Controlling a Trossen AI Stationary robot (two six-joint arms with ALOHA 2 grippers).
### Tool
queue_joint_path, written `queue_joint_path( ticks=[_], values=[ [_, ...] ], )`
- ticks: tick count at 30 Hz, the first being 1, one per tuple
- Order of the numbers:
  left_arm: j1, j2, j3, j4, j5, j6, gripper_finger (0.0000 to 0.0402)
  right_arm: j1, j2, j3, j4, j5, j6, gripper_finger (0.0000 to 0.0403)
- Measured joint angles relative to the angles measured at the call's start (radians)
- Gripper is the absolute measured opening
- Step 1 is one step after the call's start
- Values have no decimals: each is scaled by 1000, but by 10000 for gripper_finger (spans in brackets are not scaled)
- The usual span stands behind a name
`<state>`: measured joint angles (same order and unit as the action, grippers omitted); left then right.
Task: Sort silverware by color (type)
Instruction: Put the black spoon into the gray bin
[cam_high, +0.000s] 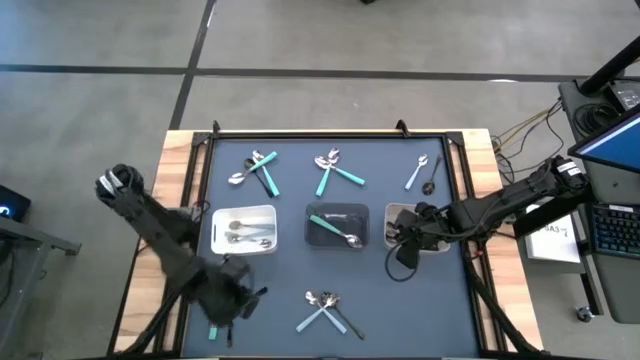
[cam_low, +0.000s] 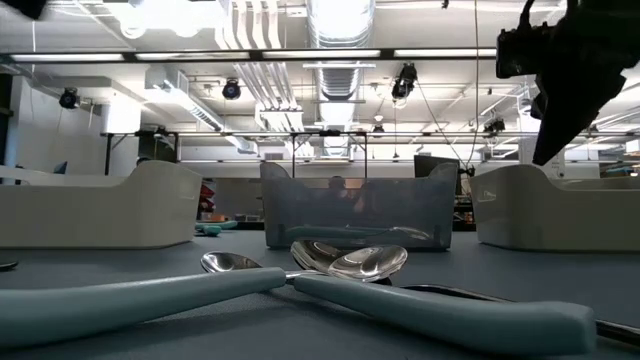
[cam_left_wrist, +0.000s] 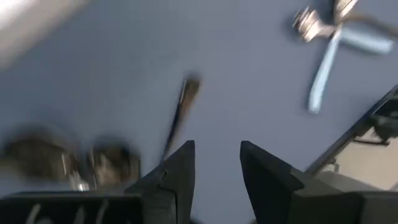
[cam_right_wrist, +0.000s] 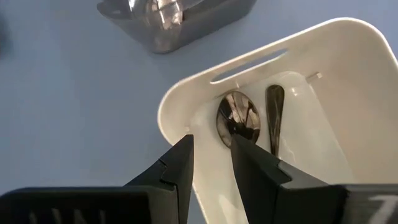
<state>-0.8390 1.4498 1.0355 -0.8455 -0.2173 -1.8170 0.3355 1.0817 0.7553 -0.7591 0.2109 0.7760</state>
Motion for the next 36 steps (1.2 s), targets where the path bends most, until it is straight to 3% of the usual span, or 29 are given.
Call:
queue_joint_path(
  ticks=[6,10,18,36],
  values=[
    [-185,115,0,-48,104,-400,110,0,0,-43,20,0,-28,98],
    [-226,174,0,-65,173,-547,110,0,0,-76,46,-1,-27,98],
    [-209,255,65,-64,174,-522,110,0,0,-102,50,-8,-25,98],
    [-100,339,44,-166,177,-522,108,0,0,-103,77,-9,-5,98]
  ],
)
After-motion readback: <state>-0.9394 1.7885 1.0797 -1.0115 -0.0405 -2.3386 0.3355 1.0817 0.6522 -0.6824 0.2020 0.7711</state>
